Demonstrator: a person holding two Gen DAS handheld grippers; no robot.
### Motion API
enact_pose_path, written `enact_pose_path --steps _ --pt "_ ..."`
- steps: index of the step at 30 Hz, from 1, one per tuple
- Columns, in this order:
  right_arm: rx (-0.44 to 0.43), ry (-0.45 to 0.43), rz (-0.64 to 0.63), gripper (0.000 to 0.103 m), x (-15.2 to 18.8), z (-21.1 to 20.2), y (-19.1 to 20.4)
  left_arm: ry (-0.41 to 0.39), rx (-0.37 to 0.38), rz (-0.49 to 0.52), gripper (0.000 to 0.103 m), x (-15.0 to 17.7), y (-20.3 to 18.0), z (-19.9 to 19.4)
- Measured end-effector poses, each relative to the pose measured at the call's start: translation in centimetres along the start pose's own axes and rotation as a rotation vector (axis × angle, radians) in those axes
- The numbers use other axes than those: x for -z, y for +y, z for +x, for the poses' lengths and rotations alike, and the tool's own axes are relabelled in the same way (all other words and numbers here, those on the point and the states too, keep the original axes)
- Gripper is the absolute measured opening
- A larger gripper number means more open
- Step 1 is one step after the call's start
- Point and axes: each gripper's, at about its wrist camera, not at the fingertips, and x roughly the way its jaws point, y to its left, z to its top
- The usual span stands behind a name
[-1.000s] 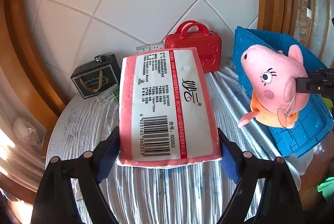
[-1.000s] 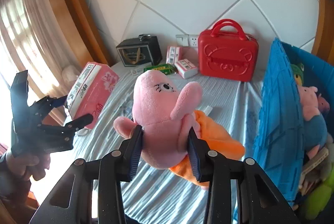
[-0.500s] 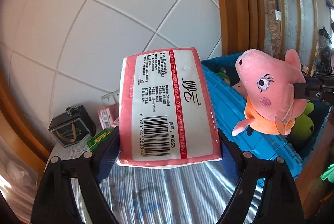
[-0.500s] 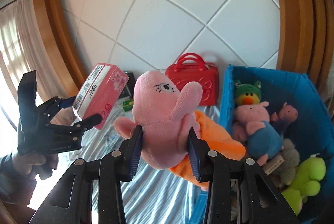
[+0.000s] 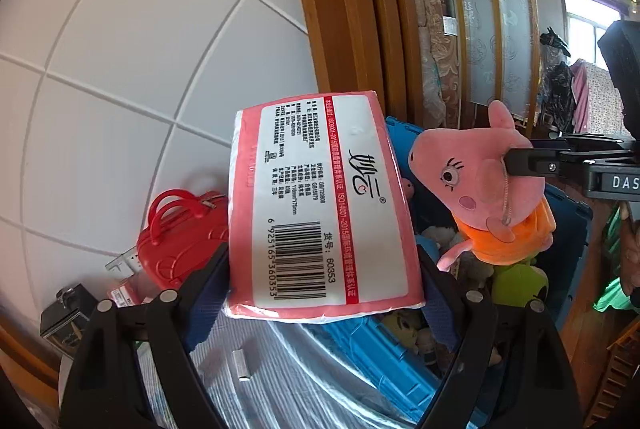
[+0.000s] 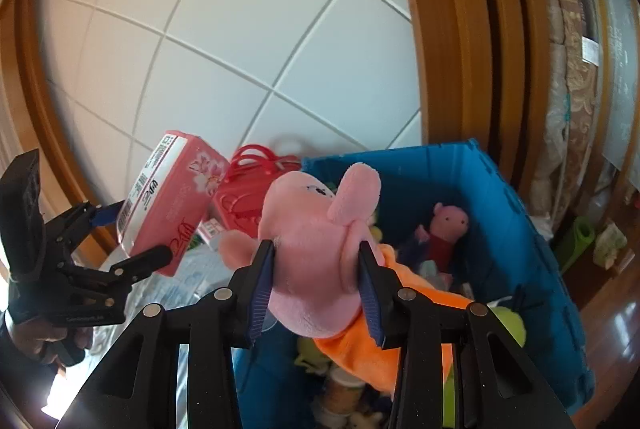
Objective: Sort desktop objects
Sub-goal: 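Carry the tissue pack and pig plush into the blue bin and release both, then move both tools back over the bed toward the remaining boxes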
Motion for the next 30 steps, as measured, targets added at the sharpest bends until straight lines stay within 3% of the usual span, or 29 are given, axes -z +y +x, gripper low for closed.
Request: enact_pose_path --steps 10,12,14,15,16,23,30 --pt "0.114 -0.001 0.048 0.041 -3.6 4.4 -7.5 -0.024 0.098 0.05 0.089 -7.5 -4.0 7.3" --pt "0.132 -0.006 0.046 0.052 -4.2 5.6 -8.1 -0.011 0.087 0.054 0.091 -8.4 -4.4 8.6" --pt "0.172 -0.032 0.059 0.075 -4.5 6.0 -9.0 -0.007 0.053 0.051 0.092 -8.8 -4.5 9.4" --pt "0.188 -0.042 0.065 0.097 -4.6 6.2 -9.6 -0.005 0.048 0.045 0.092 -8.7 -4.4 9.5" --pt "0.193 -0.058 0.072 0.1 -4.7 5.9 -9.9 0.002 0.049 0.038 0.092 -8.6 -4.2 9.8" --pt "0.168 -0.026 0.08 0.1 -3.3 6.3 -9.9 0.046 -0.001 0.019 0.092 -5.5 -1.0 9.6" --pt "0.088 0.03 0.017 0.1 -1.9 8.3 -4.0 0.077 -0.064 -0.051 0.092 -1.4 4.0 7.8"
